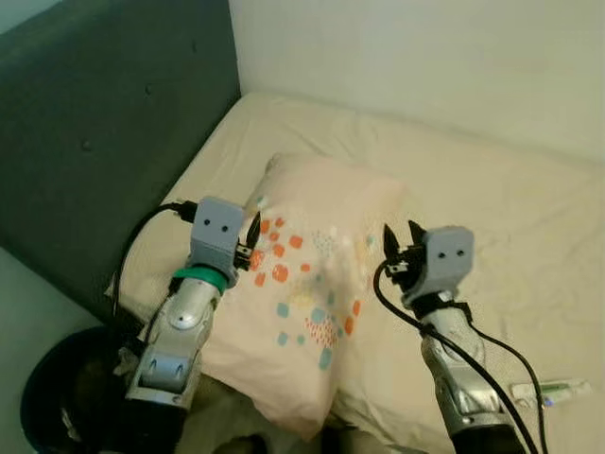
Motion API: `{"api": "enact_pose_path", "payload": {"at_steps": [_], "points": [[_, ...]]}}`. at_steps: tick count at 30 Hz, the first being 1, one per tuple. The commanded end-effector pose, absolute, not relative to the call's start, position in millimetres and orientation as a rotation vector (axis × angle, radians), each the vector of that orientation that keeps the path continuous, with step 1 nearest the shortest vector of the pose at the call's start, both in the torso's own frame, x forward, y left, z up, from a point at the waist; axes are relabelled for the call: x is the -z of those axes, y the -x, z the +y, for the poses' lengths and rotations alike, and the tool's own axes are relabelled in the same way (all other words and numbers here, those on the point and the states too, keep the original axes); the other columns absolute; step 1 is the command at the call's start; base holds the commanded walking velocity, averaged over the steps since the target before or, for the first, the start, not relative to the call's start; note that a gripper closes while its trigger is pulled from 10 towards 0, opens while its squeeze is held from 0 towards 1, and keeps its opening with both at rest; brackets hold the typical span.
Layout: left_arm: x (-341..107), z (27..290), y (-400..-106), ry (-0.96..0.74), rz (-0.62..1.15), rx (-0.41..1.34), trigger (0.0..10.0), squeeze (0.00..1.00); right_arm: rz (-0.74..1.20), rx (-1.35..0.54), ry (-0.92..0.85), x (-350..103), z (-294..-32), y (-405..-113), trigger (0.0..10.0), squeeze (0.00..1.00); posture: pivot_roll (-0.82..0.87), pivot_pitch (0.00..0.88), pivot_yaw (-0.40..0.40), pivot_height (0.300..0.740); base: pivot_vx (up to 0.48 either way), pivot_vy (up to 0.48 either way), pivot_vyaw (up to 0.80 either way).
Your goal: Clean up the room
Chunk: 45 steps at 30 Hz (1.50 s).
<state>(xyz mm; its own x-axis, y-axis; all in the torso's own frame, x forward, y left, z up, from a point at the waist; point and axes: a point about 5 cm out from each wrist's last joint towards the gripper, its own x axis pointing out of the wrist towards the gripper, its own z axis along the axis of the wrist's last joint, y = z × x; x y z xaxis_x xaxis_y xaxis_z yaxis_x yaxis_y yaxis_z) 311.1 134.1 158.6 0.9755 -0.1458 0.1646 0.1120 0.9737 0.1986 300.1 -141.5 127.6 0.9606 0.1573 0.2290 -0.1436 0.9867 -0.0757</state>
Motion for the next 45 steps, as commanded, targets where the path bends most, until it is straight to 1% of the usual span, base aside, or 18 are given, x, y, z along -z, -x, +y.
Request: {"api": "enact_pose_path", "payload": {"at_steps": [1,24,26,28,29,31,33,34,35,38,40,41,42,43,44,45], "points": [[-149,133,-309,-0.18,-0.144,0.15,10.0,0.0,-0.218,-0.159,0.055,-123,-142,-298,10.0,0.0,-0.09,0.095,0.054,0.74,0.0,0.0,0.0],[-149,127,-310,-0.199,-0.148,0.184,10.0,0.0,-0.216,-0.164,0.057,-123,-142,-299,10.0,0.0,-0.09,0.094,0.053,0.74,0.0,0.0,0.0],[-144,128,-310,-0.213,-0.129,0.189,10.0,0.0,-0.211,-0.165,0.059,-122,-141,-299,10.0,0.0,-0.09,0.093,0.056,0.74,0.0,0.0,0.0],[-126,134,-311,-0.275,-0.053,0.193,10.0,0.0,-0.198,-0.166,0.056,-119,-141,-298,10.0,0.0,-0.09,0.104,0.059,0.74,0.0,0.0,0.0],[-126,134,-311,-0.275,-0.053,0.193,10.0,0.0,-0.198,-0.166,0.056,-119,-141,-298,10.0,0.0,-0.09,0.104,0.059,0.74,0.0,0.0,0.0],[-104,145,-310,-0.289,0.057,0.181,10.0,0.0,-0.181,-0.164,0.054,-114,-141,-296,10.0,0.0,-0.09,0.119,0.06,0.74,0.0,0.0,0.0],[-83,160,-310,-0.221,0.182,0.143,10.0,0.0,-0.156,-0.174,0.047,-108,-139,-292,10.0,0.0,-0.09,0.161,0.071,0.74,0.0,0.0,0.0],[-76,165,-310,-0.182,0.221,0.128,10.0,0.0,-0.145,-0.181,0.047,-105,-138,-291,10.0,0.0,-0.09,0.161,0.071,0.74,0.0,0.0,0.0],[-76,165,-310,-0.182,0.221,0.128,10.0,0.0,-0.145,-0.181,0.047,-105,-138,-291,10.0,0.0,-0.09,0.161,0.071,0.74,0.0,0.0,0.0],[-61,177,-309,-0.057,0.317,0.095,10.0,0.0,-0.115,-0.186,0.032,-99,-136,-291,10.0,0.0,-0.08,0.218,0.08,0.74,0.0,0.0,0.0],[-59,183,-308,-0.031,0.333,0.083,10.0,0.0,-0.106,-0.191,0.032,-97,-133,-291,10.0,0.0,-0.08,0.259,0.089,0.74,0.0,0.0,0.0],[-59,183,-308,-0.031,0.333,0.083,10.0,0.0,-0.106,-0.191,0.032,-97,-133,-291,10.0,0.0,-0.08,0.259,0.089,0.74,0.0,0.0,0.0],[-61,186,-308,-0.089,0.313,0.072,10.0,0.0,-0.104,-0.193,0.023,-98,-132,-291,10.0,0.0,-0.07,0.297,0.091,0.74,0.0,0.0,0.0],[-66,189,-311,-0.247,0.276,0.09,10.0,0.0,-0.086,-0.213,-0.003,-96,-125,-296,10.0,0.0,-0.06,0.328,0.095,0.74,0.0,0.0,0.0],[-66,189,-311,-0.247,0.276,0.09,10.0,0.0,-0.086,-0.213,-0.003,-96,-125,-296,10.0,0.0,-0.06,0.328,0.095,0.74,0.0,0.0,0.0],[-67,189,-313,-0.273,0.274,0.1,10.0,0.0,-0.078,-0.218,-0.018,-95,-122,-298,10.0,0.0,-0.06,0.346,0.094,0.74,0.0,0.0,0.0]]}}
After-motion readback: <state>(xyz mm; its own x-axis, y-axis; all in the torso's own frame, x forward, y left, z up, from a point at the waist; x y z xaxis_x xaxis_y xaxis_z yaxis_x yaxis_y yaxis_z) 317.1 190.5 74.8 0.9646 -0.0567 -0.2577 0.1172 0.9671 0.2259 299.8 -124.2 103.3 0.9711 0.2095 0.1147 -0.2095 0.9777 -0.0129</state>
